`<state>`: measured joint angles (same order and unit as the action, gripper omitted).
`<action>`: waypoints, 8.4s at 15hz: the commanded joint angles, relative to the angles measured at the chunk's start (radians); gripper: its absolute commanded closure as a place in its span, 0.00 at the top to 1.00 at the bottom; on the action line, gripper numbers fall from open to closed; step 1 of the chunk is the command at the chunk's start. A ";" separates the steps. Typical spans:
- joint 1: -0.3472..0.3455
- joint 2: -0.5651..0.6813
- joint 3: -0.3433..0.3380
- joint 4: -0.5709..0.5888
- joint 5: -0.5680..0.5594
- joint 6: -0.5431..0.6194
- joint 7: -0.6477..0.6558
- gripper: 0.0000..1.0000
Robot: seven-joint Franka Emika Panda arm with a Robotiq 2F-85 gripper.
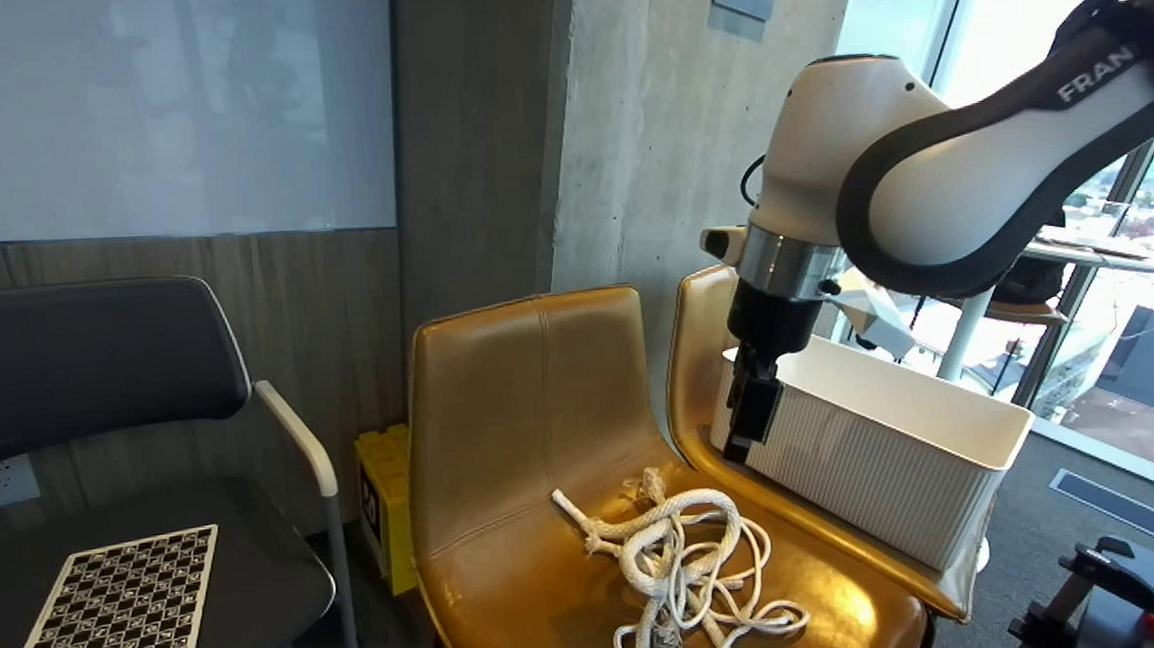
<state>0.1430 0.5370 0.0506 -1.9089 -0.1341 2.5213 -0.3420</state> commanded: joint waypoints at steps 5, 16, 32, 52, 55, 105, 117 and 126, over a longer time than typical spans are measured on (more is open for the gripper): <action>-0.034 0.328 0.003 0.321 -0.071 -0.015 -0.014 1.00; -0.044 0.603 -0.014 0.613 -0.106 -0.097 -0.058 1.00; -0.038 0.674 -0.033 0.635 -0.110 -0.102 -0.033 0.12; 0.038 -0.117 -0.031 0.092 -0.130 -0.092 0.216 0.00; 0.021 -0.221 -0.023 0.142 -0.117 -0.197 0.214 0.00; -0.463 0.071 -0.109 0.406 0.090 -0.390 -0.142 0.61; -0.287 -0.103 -0.109 0.001 -0.126 -0.153 -0.121 1.00; -0.024 -0.041 -0.087 -0.086 -0.409 -0.093 0.099 1.00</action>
<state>0.0570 0.4738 -0.0411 -2.0021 -0.4710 2.4324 -0.3010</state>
